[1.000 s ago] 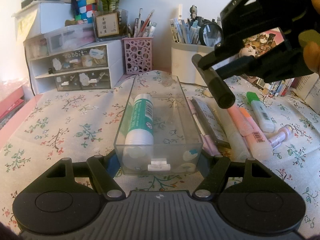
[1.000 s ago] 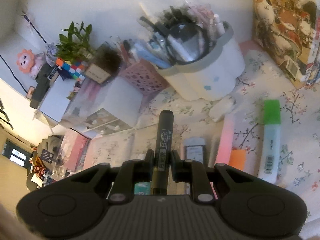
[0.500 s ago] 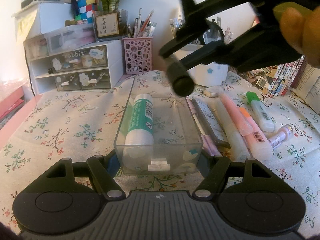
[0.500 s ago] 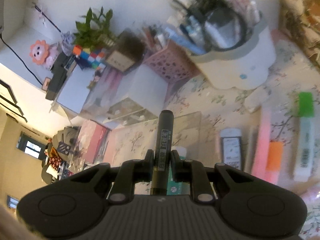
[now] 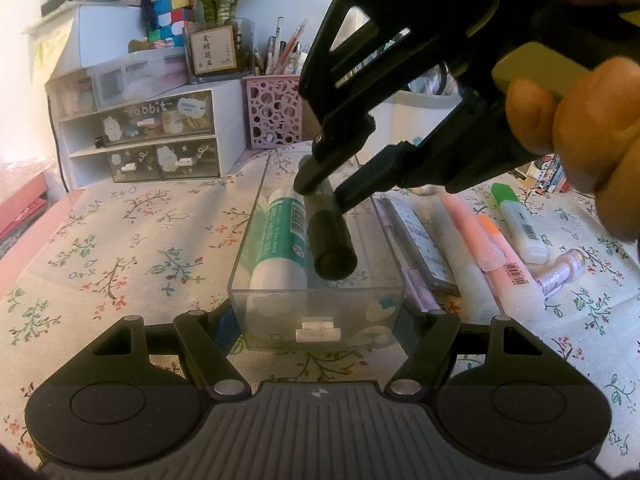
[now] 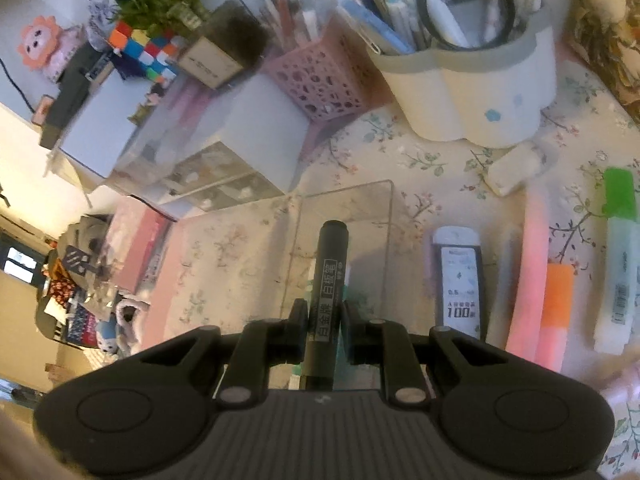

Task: Organize stationery
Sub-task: 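Carry the black marker into the clear tray beside the glue stick and release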

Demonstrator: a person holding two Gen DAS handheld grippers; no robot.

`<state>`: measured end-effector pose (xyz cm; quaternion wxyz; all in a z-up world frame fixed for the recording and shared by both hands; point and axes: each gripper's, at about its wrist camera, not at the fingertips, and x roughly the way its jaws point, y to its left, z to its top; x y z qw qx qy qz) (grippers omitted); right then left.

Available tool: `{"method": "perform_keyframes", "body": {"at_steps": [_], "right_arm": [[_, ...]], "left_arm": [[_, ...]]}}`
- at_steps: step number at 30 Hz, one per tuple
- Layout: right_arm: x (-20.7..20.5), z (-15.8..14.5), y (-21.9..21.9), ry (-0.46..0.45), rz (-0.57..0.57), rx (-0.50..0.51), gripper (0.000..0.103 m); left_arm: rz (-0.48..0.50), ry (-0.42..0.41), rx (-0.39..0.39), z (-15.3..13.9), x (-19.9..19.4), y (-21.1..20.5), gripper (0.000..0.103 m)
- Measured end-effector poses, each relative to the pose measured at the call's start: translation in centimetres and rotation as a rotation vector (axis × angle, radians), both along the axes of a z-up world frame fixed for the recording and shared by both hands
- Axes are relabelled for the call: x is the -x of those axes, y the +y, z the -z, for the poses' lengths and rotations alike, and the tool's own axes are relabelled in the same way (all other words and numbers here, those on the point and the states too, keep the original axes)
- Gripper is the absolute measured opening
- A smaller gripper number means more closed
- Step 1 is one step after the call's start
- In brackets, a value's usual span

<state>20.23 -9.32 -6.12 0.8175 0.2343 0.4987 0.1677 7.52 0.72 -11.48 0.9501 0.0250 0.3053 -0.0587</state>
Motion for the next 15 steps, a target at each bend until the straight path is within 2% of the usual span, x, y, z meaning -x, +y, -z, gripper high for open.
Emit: {"method": "perform_keyframes", "body": {"at_steps": [7,11,15], "right_arm": [[0.4,0.1,1.4,-0.022,-0.032,0.109,0.009],[0.5,0.2,1.4,0.006,-0.057,0.114,0.011],[0.5,0.2,1.2,0.017,-0.097,0.075,0.011]], "left_arm": [[0.008,0.0,-0.001,0.0,0.0,0.0,0.072],[0.01,0.0,-0.001,0.0,0.0,0.0,0.072],[0.014,0.0,-0.003,0.1,0.0,0.0,0.072]]}}
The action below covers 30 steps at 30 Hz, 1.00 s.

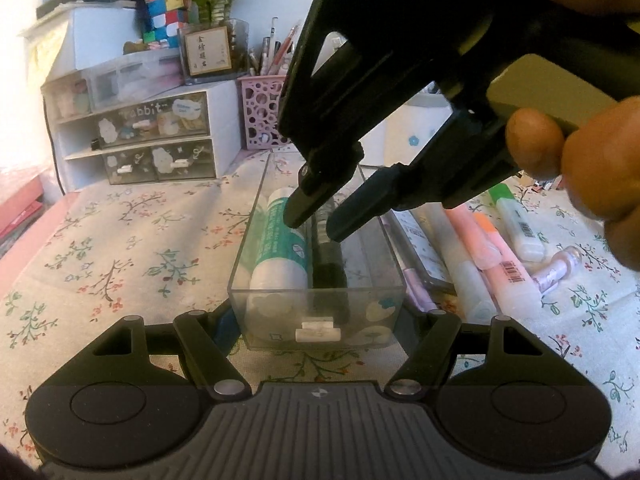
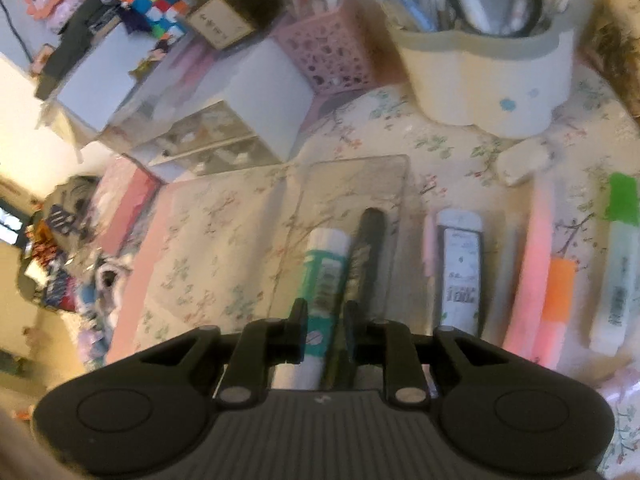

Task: Organize stationery
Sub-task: 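Carry the black marker into the clear tray beside the glue stick and release, then move the right gripper over the pink highlighter in the pile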

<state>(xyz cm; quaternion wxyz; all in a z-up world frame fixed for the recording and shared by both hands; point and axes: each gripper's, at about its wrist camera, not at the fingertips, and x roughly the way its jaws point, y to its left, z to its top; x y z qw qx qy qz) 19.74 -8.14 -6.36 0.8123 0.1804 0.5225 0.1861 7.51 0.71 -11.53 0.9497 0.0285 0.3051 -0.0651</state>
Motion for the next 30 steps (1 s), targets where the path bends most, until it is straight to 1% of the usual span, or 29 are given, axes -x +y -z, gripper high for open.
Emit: {"method": "perform_keyframes", "body": {"at_steps": [2,3,5,7,11,15,16,19,21,23,27,30], "right_arm": [[0.0,-0.2,-0.1,-0.009,-0.01,0.006,0.011],[0.0,-0.4,-0.4,-0.018,-0.01,-0.011,0.012],[0.1,-1.3,-1.7,-0.053,0.001,-0.078,0.012],[0.2,-2.1,-3.6,-0.092,0.046,-0.104,0.012],[0.5,-2.4,-7.8,-0.109,0.164,-0.096,0.012],[1.0,-1.6,-10.5,-0.092,0.236,-0.077,0.012],[1.2,-1.4,-10.8,-0.086,0.241,-0.069,0.013],[2.0,-1.2,-10.9,-0.106,0.23,-0.038,0.013],[2.4,-0.8,-11.4,-0.096,0.236,-0.052,0.013],[2.5,-0.6,-11.6,-0.091,0.246,-0.035,0.013],[2.7,0.0,-11.9,-0.078,0.249,-0.046,0.013],[2.8,0.4,-12.4,-0.057,0.269,-0.032,0.013]], "left_arm": [[0.0,0.0,0.0,0.0,0.0,0.0,0.072],[0.0,0.0,0.001,0.0,0.0,0.0,0.072],[-0.001,0.0,0.001,0.0,0.0,0.0,0.072],[-0.001,0.0,0.003,0.0,-0.1,0.0,0.072],[0.0,0.0,0.005,0.0,-0.1,0.0,0.072],[0.0,0.001,0.008,0.0,-0.1,0.0,0.072],[0.0,0.001,0.01,0.0,-0.1,0.0,0.072],[0.0,0.001,0.01,0.0,-0.1,0.1,0.072],[0.0,0.0,0.011,0.0,-0.1,0.1,0.072],[0.0,0.0,0.011,0.0,-0.1,0.1,0.072],[0.0,0.0,0.012,0.0,-0.1,0.1,0.072],[0.0,0.0,0.014,0.0,-0.1,0.0,0.072]]}}
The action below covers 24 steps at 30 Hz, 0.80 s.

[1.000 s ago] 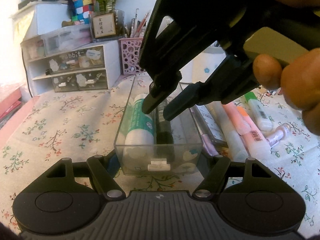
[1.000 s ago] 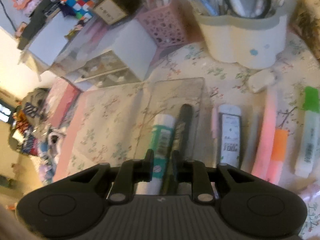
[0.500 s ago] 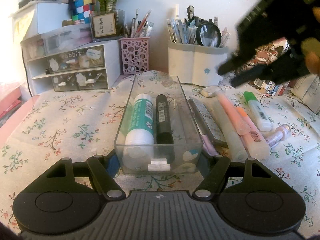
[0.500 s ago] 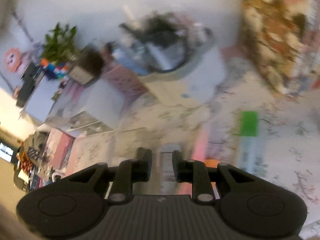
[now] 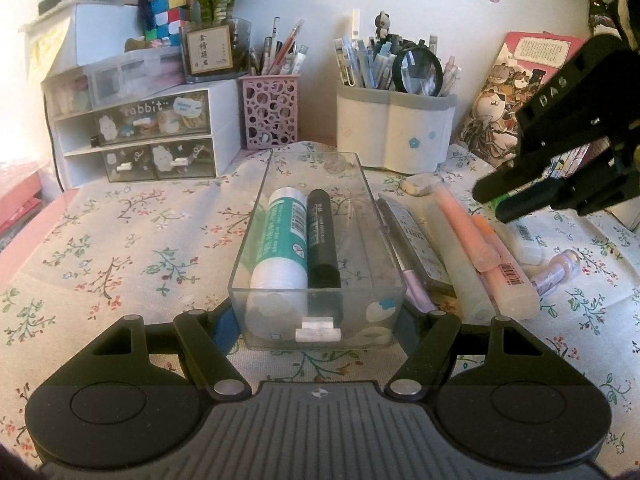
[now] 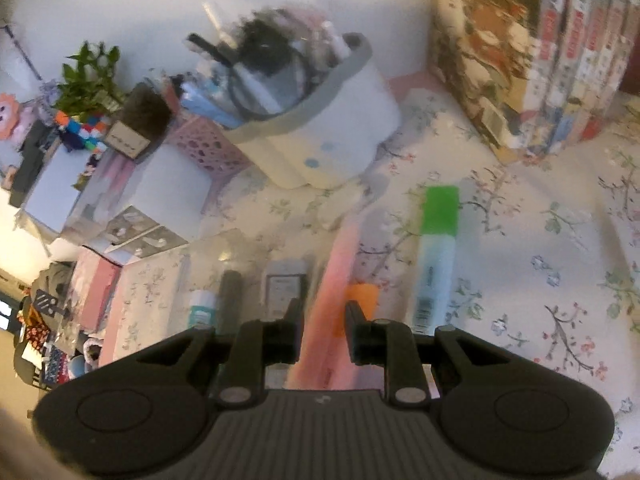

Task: Organize stationery
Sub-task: 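Move the right gripper over the pink highlighter in the pile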

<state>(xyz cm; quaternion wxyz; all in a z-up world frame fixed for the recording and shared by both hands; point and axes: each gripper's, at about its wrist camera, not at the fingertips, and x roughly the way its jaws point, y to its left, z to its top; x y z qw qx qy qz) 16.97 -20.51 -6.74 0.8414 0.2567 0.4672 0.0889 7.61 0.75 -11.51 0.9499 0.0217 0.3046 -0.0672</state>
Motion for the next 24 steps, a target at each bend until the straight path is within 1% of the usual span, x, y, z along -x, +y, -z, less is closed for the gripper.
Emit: {"method": "perform_keyframes", "body": {"at_steps": [3,5,8,10,13,15,17,19,21,22,24], "right_arm": [[0.2,0.3,-0.8,0.018,0.02,-0.009,0.012],[0.3,0.7,-1.1,0.035,0.013,-0.025,0.013],[0.3,1.9,-1.2,0.084,-0.004,-0.061,0.013],[0.3,2.5,-1.1,0.099,-0.006,-0.079,0.013],[0.4,2.3,-1.2,0.081,0.009,-0.089,0.013],[0.4,1.9,-1.4,0.064,0.013,-0.07,0.013],[0.4,1.2,-1.8,0.038,0.046,-0.055,0.013],[0.2,0.6,-2.0,0.019,0.041,-0.048,0.013],[-0.2,0.3,-2.0,0.024,0.07,0.013,0.013],[-0.3,-0.1,-1.4,0.005,0.057,0.041,0.015],[-1.1,-0.4,-0.3,-0.014,-0.001,0.042,0.015]], "left_arm": [[0.0,0.0,0.0,0.0,0.0,0.0,0.072],[0.001,0.0,0.001,0.0,0.0,0.0,0.072],[0.001,0.0,0.002,0.0,0.1,0.1,0.072],[0.001,0.0,0.001,0.0,0.1,0.0,0.072],[0.0,0.0,0.002,0.0,0.0,0.0,0.072],[0.0,0.0,0.002,0.0,0.0,0.0,0.072],[0.0,0.0,0.002,0.0,0.0,0.0,0.072],[0.001,0.0,0.002,0.1,0.0,0.0,0.072],[0.0,0.0,0.003,0.0,0.0,0.0,0.072],[0.0,0.0,0.002,0.0,0.1,0.0,0.072],[0.001,0.0,0.002,0.0,0.1,0.0,0.072]]}}
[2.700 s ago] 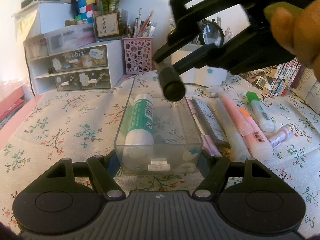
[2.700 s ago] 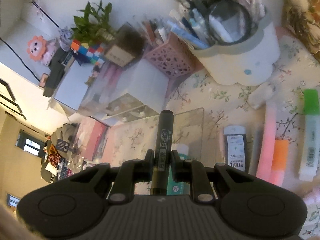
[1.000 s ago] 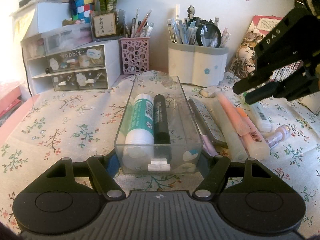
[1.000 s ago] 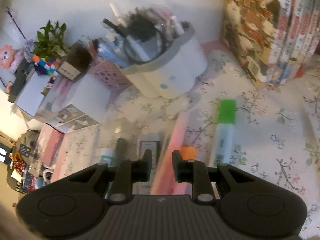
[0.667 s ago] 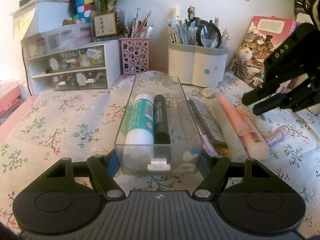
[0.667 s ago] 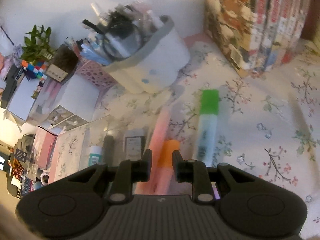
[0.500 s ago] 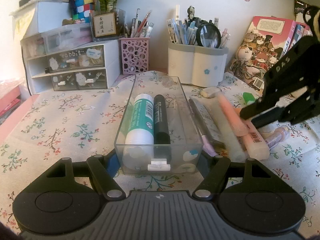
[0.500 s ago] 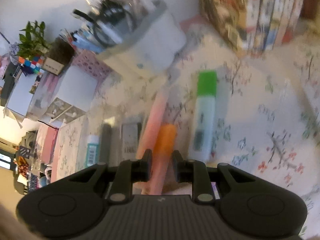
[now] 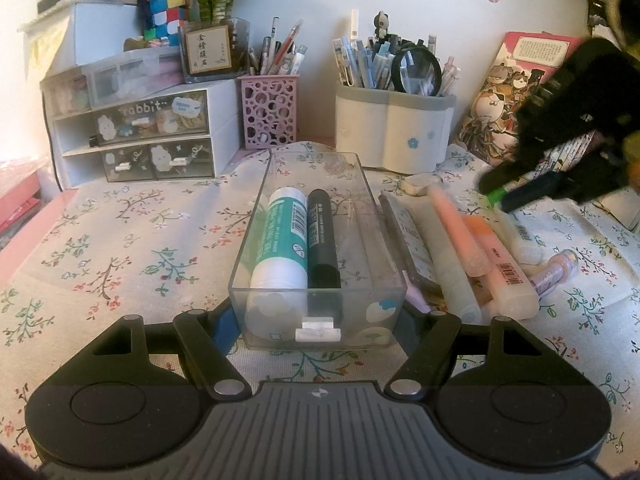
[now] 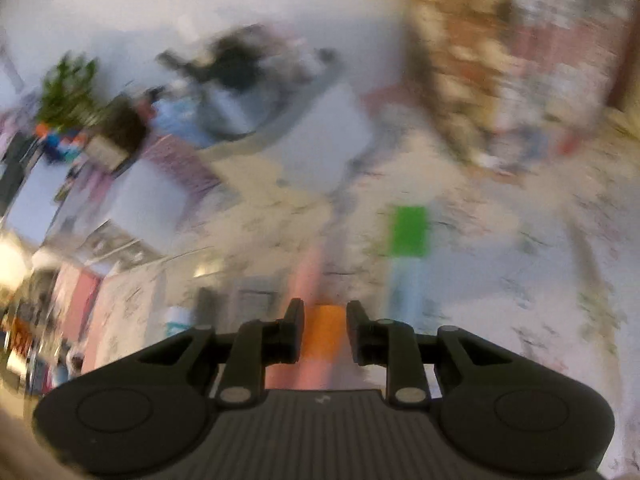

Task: Organize stationery
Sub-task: 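Move the right gripper over the pink highlighter in the pile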

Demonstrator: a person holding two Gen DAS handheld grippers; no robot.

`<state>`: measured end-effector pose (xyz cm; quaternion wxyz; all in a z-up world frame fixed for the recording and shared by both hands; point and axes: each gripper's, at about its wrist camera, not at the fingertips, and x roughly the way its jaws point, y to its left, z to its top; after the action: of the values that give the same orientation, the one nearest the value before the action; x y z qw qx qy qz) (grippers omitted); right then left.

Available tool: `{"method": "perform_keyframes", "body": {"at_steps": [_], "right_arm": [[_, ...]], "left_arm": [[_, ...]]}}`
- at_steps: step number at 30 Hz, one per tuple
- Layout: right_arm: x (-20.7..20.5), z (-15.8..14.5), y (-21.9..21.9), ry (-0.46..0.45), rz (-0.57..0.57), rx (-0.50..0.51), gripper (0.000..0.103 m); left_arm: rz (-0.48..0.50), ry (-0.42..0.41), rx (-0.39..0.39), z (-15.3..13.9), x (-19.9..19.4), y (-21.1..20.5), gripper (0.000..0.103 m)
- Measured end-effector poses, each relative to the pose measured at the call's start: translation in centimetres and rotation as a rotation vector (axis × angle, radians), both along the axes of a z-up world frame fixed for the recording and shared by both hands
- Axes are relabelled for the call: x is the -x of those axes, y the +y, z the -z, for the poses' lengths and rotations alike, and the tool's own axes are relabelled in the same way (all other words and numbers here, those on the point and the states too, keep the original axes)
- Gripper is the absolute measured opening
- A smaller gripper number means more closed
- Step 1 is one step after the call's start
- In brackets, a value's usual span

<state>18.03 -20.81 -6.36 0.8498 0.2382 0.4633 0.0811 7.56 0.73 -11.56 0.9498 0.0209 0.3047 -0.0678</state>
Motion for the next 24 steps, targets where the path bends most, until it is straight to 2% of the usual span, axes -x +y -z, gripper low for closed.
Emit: {"method": "perform_keyframes", "body": {"at_steps": [7,8,14,18,20,23,24], "right_arm": [[-3.9,1.3,2.0,0.029,-0.077,0.082,0.014],[-4.2,1.7,2.1,0.031,-0.081,0.081,0.01],[-4.2,2.7,1.1,0.026,-0.051,-0.001,0.0],[-3.5,1.7,0.2,-0.012,-0.031,-0.041,0.0],[-3.8,1.3,0.5,-0.019,-0.038,0.02,0.0],[-4.6,1.9,0.7,0.011,-0.064,0.003,0.0],[-4.7,2.1,1.1,0.024,-0.057,0.055,0.001]], "left_arm": [[0.001,0.0,0.001,0.0,0.0,0.0,0.072],[0.001,0.0,0.001,0.0,0.0,0.0,0.072],[0.006,-0.001,0.002,0.0,-0.1,0.0,0.072],[0.011,-0.001,0.003,0.0,-0.1,0.1,0.072],[0.016,-0.001,0.003,0.0,0.0,0.1,0.072],[0.019,-0.001,0.002,0.0,0.0,0.1,0.072],[0.019,-0.001,-0.001,0.1,0.0,0.1,0.072]]}}
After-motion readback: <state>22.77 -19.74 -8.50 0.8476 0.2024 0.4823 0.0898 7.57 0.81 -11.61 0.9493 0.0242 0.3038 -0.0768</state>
